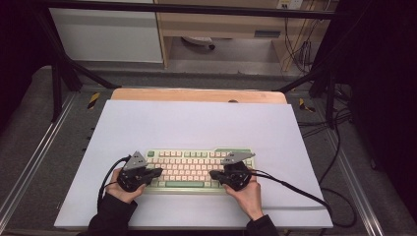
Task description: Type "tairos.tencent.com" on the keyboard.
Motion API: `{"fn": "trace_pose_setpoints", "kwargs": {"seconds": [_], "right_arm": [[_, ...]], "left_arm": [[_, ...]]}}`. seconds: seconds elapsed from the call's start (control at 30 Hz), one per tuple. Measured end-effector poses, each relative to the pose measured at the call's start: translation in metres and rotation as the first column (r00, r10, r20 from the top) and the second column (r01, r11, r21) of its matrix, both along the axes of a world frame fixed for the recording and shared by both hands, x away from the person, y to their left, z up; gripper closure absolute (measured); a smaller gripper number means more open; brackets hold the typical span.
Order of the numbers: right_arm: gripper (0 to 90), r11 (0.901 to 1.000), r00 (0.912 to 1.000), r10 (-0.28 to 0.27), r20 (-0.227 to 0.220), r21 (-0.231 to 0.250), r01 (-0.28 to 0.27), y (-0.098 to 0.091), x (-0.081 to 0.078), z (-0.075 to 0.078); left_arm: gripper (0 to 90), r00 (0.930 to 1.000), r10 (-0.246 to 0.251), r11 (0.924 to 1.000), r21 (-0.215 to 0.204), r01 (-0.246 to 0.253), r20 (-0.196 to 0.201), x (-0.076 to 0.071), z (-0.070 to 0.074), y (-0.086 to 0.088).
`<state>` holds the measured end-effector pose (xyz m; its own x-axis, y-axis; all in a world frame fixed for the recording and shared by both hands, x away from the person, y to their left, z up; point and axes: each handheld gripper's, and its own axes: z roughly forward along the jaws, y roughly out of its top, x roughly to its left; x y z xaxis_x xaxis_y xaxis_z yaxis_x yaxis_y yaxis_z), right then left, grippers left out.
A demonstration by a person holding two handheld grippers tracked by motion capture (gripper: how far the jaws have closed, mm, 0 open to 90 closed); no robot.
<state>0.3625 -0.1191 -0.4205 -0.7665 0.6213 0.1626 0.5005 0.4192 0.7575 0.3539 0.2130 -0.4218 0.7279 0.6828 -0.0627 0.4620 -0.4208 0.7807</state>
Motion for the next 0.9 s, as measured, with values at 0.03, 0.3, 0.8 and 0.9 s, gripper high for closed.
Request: {"fn": "trace_pose_setpoints", "kwargs": {"seconds": [0.03,0.3,0.8,0.9], "right_arm": [[90.0,1.0000,1.0000,-0.001,0.000,0.002,0.001,-0.001,0.000,0.000],[90.0,0.9997,0.9997,-0.021,-0.008,0.010,0.022,-0.013,0.002,0.001],[90.0,0.9995,0.9996,-0.028,-0.008,0.016,0.028,-0.020,0.003,0.002],[90.0,0.9994,0.9995,-0.030,-0.010,0.017,0.031,-0.020,0.003,0.003]], "left_arm": [[89.8,1.0000,-0.001,1.0000,-0.001,0.001,0.000,0.000,0.000,0.000],[89.8,1.0000,-0.006,1.0000,0.000,0.006,0.003,-0.001,0.001,-0.002],[89.8,0.9999,-0.011,0.9999,0.000,0.011,0.011,-0.001,0.007,-0.012],[89.8,0.9999,-0.010,0.9999,0.004,0.010,0.010,0.000,0.009,-0.016]]}}
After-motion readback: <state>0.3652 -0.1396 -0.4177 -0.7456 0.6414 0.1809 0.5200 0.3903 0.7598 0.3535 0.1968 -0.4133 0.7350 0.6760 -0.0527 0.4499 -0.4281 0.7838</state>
